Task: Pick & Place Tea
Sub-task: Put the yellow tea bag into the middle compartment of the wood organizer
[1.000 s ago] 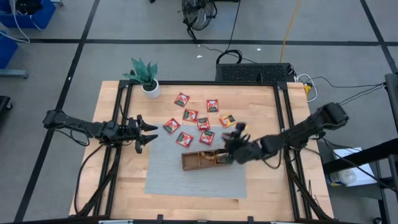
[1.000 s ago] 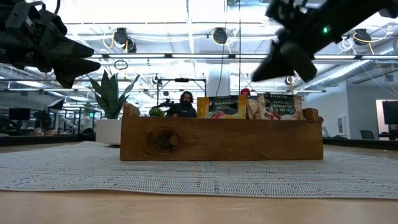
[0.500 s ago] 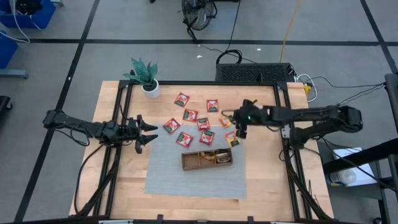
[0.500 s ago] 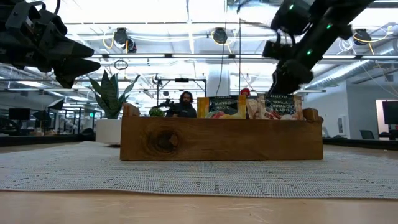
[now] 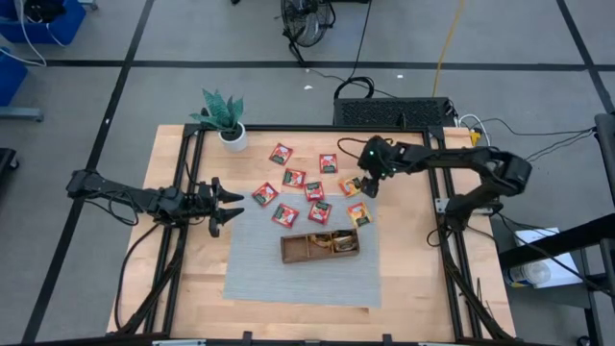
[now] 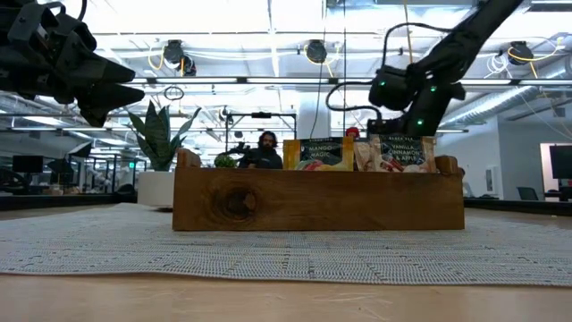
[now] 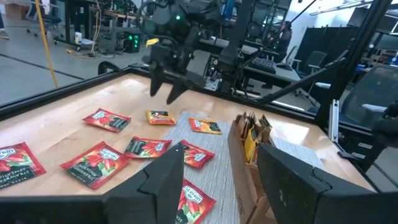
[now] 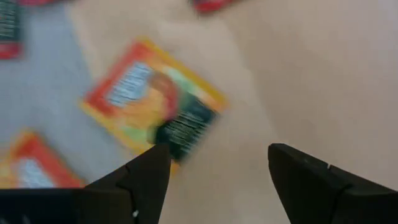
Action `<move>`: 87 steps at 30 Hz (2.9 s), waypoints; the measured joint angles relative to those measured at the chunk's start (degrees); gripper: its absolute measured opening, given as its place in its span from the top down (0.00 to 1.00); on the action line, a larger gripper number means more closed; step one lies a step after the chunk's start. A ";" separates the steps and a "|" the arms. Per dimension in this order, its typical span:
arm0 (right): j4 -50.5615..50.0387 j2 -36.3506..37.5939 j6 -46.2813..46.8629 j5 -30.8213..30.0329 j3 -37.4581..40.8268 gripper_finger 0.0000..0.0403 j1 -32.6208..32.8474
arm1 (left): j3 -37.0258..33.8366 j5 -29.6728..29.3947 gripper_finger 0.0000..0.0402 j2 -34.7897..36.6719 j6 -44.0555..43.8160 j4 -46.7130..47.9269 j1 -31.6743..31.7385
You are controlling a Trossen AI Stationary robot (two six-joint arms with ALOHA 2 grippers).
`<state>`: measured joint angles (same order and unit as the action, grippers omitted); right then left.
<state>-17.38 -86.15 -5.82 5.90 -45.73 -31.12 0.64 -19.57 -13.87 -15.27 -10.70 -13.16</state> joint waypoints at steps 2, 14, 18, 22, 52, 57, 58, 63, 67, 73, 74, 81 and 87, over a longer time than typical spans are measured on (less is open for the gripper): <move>0.02 -2.20 -1.19 1.94 -1.19 0.37 0.69 | 0.00 0.00 0.49 0.00 0.00 -0.01 0.01; 3.49 -13.17 -10.16 0.16 -6.89 0.37 4.24 | 0.00 0.00 0.49 0.00 0.00 0.00 -0.01; 1.04 -17.33 -10.30 0.23 -7.36 0.37 4.22 | 0.00 0.00 0.49 0.00 0.00 0.00 0.01; -0.84 -18.46 -9.25 -0.04 -7.30 0.42 4.24 | 0.00 0.00 0.49 0.00 0.00 0.00 -0.01; -3.92 7.94 -16.22 -37.64 -6.85 1.00 28.98 | 0.00 0.00 0.49 0.00 0.00 -0.02 -0.01; -4.28 7.60 -25.89 -56.74 -9.00 1.00 43.26 | 0.00 0.00 0.49 0.00 0.00 -0.01 -0.01; -4.08 6.86 -27.91 -60.28 -10.20 1.00 45.70 | 0.00 0.00 0.49 0.00 0.00 -0.02 0.01; -3.91 0.81 -34.96 -68.15 -18.66 1.00 54.07 | 0.00 0.00 0.49 0.00 0.00 -0.02 0.01; -3.92 -5.97 -41.07 -69.19 -26.33 1.00 57.16 | 0.00 0.00 0.49 0.00 0.00 -0.02 0.00; -6.19 -16.17 -45.82 -69.05 -33.98 1.00 59.91 | 0.00 0.00 0.49 0.00 0.01 0.01 -0.01; -6.41 -17.57 -45.72 -68.86 -34.42 1.00 60.40 | 0.00 -0.01 0.49 0.00 0.00 0.00 0.00; -9.93 -23.65 -33.50 -63.83 -34.56 1.00 63.26 | 0.00 -0.01 0.49 0.00 0.00 -0.02 0.01; -13.65 -25.42 -28.74 -62.50 -34.56 1.00 63.83 | 0.00 0.00 0.49 0.00 0.00 -0.02 -0.01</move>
<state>-31.03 -111.57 -34.56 -56.60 -80.29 32.71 0.64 -19.57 -13.87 -15.27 -10.72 -13.16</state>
